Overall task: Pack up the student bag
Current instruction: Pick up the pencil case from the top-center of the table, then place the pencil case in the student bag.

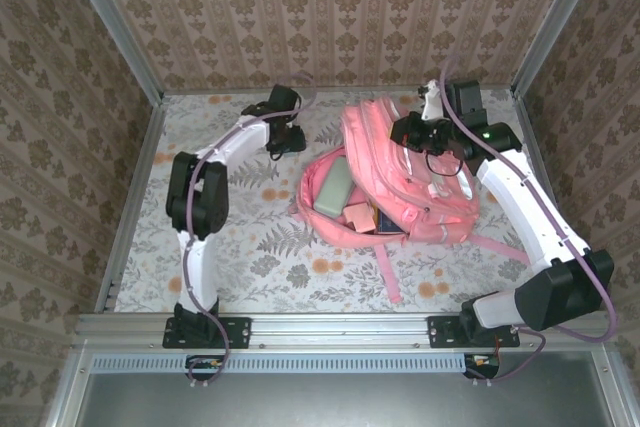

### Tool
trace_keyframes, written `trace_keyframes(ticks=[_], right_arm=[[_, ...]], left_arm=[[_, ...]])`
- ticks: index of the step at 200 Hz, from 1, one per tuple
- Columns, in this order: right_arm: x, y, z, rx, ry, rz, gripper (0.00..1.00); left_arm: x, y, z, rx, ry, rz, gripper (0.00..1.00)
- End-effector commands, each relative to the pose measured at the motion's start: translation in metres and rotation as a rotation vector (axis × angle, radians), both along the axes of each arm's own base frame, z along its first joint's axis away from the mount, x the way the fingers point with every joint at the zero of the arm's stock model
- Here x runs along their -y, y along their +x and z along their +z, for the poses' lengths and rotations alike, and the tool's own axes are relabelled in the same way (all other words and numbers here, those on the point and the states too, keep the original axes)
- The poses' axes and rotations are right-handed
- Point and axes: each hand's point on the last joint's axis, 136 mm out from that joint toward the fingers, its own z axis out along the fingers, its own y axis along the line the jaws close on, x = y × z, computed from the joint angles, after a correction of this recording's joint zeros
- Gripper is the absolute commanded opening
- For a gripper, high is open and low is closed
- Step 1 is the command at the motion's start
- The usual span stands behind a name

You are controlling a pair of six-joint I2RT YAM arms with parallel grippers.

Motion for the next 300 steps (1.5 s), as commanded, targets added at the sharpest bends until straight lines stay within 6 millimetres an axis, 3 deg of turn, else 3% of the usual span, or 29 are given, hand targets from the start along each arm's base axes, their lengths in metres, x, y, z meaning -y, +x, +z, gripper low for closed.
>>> trace_keyframes(ticks=[1,29,72,103,133,155,165,179,202,249,271,300], right_arm=[[-0.007,0.005,0.08,0.227,0.119,0.049,0.0],[-0.005,0.007,0.08,0.225,0.133,0.046,0.0],[-0.007,0.004,0.084,0.233,0.147,0.053,0.0],[-0.006,0.001,0.079,0.225,0.152,0.052,0.01],[-0.006,-0.002,0.076,0.219,0.152,0.053,0.01],[-0.005,-0.004,0.073,0.215,0.148,0.05,0.01],[-0.005,-0.005,0.072,0.214,0.148,0.05,0.01],[-0.005,-0.006,0.07,0.21,0.147,0.051,0.01],[-0.005,-0.007,0.069,0.209,0.146,0.051,0.02],[-0.004,-0.008,0.069,0.212,0.145,0.048,0.02],[-0.004,-0.007,0.068,0.213,0.14,0.05,0.02],[-0.004,-0.006,0.067,0.212,0.138,0.05,0.02]], left_arm=[[0.045,-0.021,0.06,0.086,-0.218,-0.027,0.25],[0.083,-0.059,0.076,0.069,-0.387,-0.073,0.26],[0.148,-0.11,0.072,-0.005,-0.527,-0.158,0.26],[0.189,-0.129,0.064,-0.042,-0.597,-0.207,0.26],[0.212,-0.138,0.053,-0.094,-0.622,-0.227,0.26],[0.217,-0.142,0.04,-0.13,-0.604,-0.232,0.31],[0.218,-0.144,0.035,-0.143,-0.599,-0.236,0.43],[0.215,-0.144,0.031,-0.153,-0.579,-0.229,0.66],[0.208,-0.144,0.04,-0.128,-0.537,-0.237,0.84],[0.19,-0.149,0.066,-0.086,-0.463,-0.257,0.96],[0.18,-0.158,0.076,-0.077,-0.425,-0.279,0.96],[0.153,-0.161,0.088,-0.029,-0.344,-0.286,0.96]])
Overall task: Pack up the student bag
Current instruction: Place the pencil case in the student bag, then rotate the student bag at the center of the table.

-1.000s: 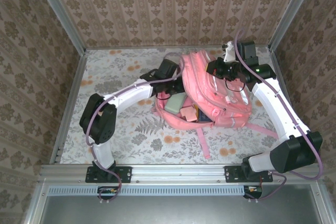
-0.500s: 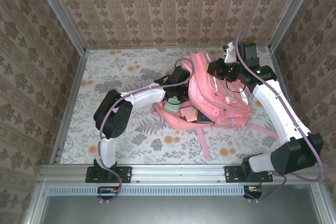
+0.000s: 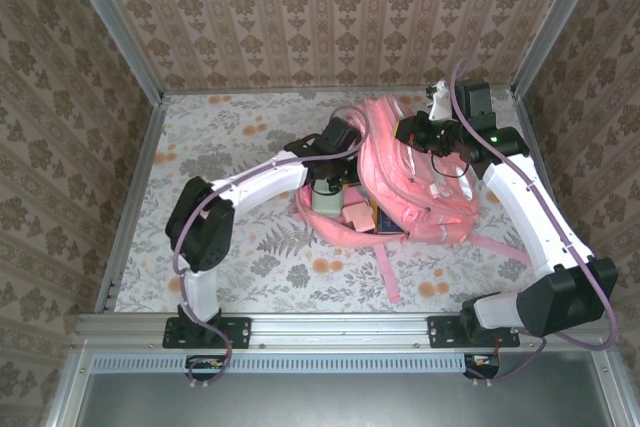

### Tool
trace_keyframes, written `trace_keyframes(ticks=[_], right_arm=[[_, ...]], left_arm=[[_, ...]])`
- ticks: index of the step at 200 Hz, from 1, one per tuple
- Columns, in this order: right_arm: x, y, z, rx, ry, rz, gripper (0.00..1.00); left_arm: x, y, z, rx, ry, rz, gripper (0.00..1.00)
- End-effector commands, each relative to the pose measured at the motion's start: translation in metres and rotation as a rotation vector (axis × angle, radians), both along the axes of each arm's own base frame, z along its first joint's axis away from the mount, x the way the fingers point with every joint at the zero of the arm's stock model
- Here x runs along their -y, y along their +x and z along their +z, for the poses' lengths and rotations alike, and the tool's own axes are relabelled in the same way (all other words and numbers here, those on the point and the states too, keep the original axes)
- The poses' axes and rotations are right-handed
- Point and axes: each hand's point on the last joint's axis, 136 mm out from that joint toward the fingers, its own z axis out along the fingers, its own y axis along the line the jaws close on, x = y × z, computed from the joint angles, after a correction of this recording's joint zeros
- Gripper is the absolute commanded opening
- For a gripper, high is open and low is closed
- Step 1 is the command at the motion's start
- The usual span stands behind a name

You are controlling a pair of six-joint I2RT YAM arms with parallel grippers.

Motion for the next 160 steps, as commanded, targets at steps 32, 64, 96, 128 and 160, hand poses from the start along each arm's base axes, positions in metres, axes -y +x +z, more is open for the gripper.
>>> trace_keyframes(ticks=[32,64,96,128,160], right_arm=[[-0.012,-0.001,0.06,0.2,0.091,0.055,0.03],[-0.012,-0.001,0.056,0.191,0.086,0.054,0.02],[-0.016,-0.001,0.045,0.164,0.07,0.067,0.02],[-0.021,0.0,0.032,0.145,0.028,0.081,0.02],[-0.029,0.003,0.026,0.135,0.006,0.096,0.02]], left_arm=[[-0.062,0.012,0.026,0.129,0.153,-0.011,0.86],[-0.11,0.041,0.005,0.169,0.32,0.003,0.64],[-0.151,0.067,-0.033,0.14,0.51,-0.003,0.54],[-0.164,0.077,-0.07,0.067,0.557,-0.042,0.54],[-0.161,0.082,-0.091,0.038,0.571,-0.072,0.43]])
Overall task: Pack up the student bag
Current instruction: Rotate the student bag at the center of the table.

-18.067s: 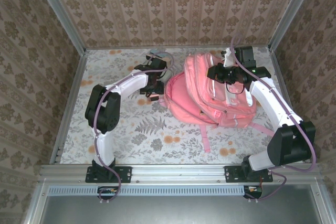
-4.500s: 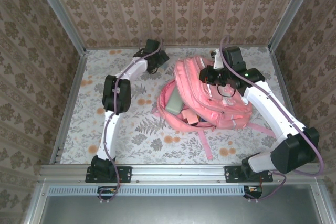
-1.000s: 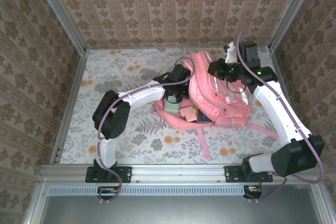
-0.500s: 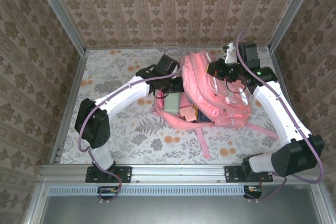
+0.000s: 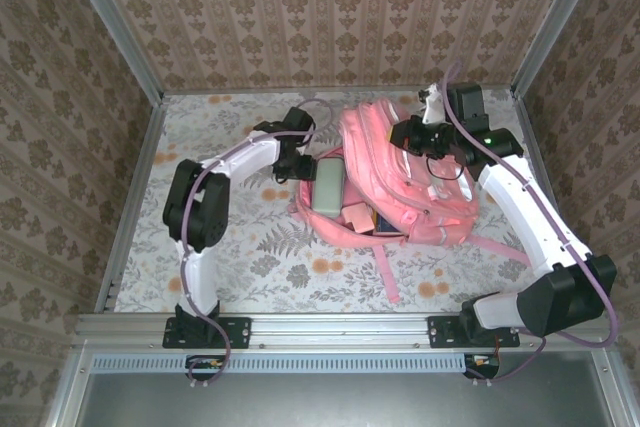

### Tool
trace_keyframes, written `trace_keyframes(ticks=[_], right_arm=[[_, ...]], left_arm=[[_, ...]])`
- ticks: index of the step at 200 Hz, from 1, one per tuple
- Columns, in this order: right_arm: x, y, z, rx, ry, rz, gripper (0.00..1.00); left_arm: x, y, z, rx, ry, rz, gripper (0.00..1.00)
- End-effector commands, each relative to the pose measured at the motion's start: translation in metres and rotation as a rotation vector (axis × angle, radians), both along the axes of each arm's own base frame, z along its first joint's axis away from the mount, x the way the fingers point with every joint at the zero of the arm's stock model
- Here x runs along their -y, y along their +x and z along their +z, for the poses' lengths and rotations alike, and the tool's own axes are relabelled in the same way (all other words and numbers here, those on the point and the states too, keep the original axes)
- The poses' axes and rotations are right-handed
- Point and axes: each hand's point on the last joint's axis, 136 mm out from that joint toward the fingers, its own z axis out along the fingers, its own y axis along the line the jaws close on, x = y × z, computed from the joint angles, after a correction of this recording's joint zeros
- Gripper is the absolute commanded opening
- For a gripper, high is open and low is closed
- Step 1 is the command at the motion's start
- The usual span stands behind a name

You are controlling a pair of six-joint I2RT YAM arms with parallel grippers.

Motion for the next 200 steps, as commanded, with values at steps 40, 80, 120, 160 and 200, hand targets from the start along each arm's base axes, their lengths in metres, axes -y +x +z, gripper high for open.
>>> trace_keyframes(ticks=[40,80,120,160,200], right_arm=[[-0.027,0.018,0.017,0.12,-0.032,0.078,0.02],[-0.046,0.041,0.006,0.127,-0.092,0.1,0.01],[-0.083,0.066,0.009,0.164,-0.123,0.167,0.01],[-0.104,0.089,0.008,0.177,-0.129,0.204,0.01],[-0.094,0.078,0.0,0.153,-0.163,0.198,0.15]], left_arm=[[-0.003,0.006,0.005,0.024,0.023,-0.038,0.0],[-0.031,-0.022,0.016,0.049,-0.006,0.092,0.0],[-0.043,-0.074,0.019,0.049,-0.116,0.259,0.0],[0.005,-0.128,0.023,0.074,-0.152,0.259,0.0],[0.043,-0.155,0.027,0.089,-0.143,0.212,0.22]])
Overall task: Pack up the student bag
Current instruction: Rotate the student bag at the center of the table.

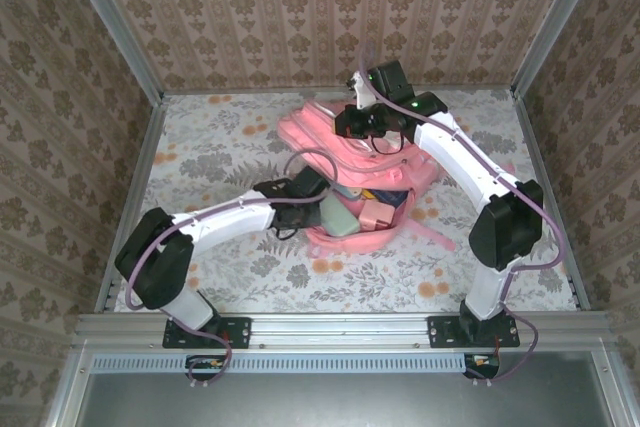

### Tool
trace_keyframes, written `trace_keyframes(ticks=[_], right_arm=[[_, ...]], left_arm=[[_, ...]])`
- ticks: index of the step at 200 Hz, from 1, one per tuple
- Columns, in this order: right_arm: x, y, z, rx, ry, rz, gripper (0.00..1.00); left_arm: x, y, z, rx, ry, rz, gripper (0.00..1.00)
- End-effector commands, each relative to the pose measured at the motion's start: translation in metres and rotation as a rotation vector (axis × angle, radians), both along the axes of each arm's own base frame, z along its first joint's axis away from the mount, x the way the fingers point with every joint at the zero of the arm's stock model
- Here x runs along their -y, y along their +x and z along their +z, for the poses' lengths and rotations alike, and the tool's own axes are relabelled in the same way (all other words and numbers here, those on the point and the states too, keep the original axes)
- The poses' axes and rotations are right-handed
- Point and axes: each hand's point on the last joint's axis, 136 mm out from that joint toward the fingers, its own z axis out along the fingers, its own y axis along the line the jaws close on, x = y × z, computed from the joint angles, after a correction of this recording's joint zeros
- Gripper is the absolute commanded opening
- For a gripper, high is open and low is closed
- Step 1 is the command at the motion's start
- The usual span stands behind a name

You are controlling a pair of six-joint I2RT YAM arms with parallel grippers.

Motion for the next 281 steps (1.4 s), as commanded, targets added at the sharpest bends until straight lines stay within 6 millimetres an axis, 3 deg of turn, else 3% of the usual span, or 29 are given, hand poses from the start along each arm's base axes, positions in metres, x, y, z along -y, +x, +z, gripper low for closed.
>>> trace_keyframes(ticks=[1,14,39,59,95,127,153,171,188,224,261,265,281], right_arm=[[0.011,0.015,0.033,0.144,0.011,-0.046,0.16],[0.02,0.006,0.032,0.142,0.001,-0.067,0.33],[0.048,-0.014,0.025,0.125,-0.017,-0.134,0.38],[0.074,-0.035,0.014,0.091,-0.026,-0.204,0.43],[0.103,-0.08,-0.001,0.058,-0.034,-0.292,0.53],[0.116,-0.111,-0.032,-0.033,-0.004,-0.366,0.58],[0.12,-0.129,-0.061,-0.107,0.026,-0.43,0.67],[0.121,-0.143,-0.085,-0.172,0.046,-0.471,0.72],[0.12,-0.153,-0.102,-0.218,0.066,-0.501,0.77],[0.112,-0.163,-0.124,-0.261,0.1,-0.519,0.79],[0.1,-0.165,-0.145,-0.296,0.106,-0.516,0.82],[0.1,-0.165,-0.148,-0.298,0.104,-0.515,0.82],[0.097,-0.163,-0.156,-0.305,0.095,-0.516,0.84]], left_arm=[[0.021,-0.016,0.008,-0.028,-0.041,0.02,0.24],[0.018,-0.017,0.011,-0.032,-0.023,0.022,0.4],[0.002,-0.016,0.028,-0.007,0.002,0.027,0.66],[-0.019,-0.02,0.04,0.004,0.032,0.046,0.75],[-0.061,-0.016,0.06,0.026,0.011,0.089,0.77],[-0.078,0.027,0.086,0.08,-0.125,0.127,0.8],[-0.057,0.079,0.112,0.168,-0.183,0.01,0.88],[-0.032,0.113,0.116,0.159,-0.207,-0.091,0.89],[-0.011,0.142,0.103,0.116,-0.22,-0.169,0.86],[0.026,0.2,0.085,0.105,-0.224,-0.307,0.84],[0.051,0.244,0.057,0.075,-0.25,-0.361,0.82],[0.041,0.256,0.056,0.075,-0.266,-0.335,0.82],[0.053,0.265,0.05,0.054,-0.369,-0.347,0.79]])
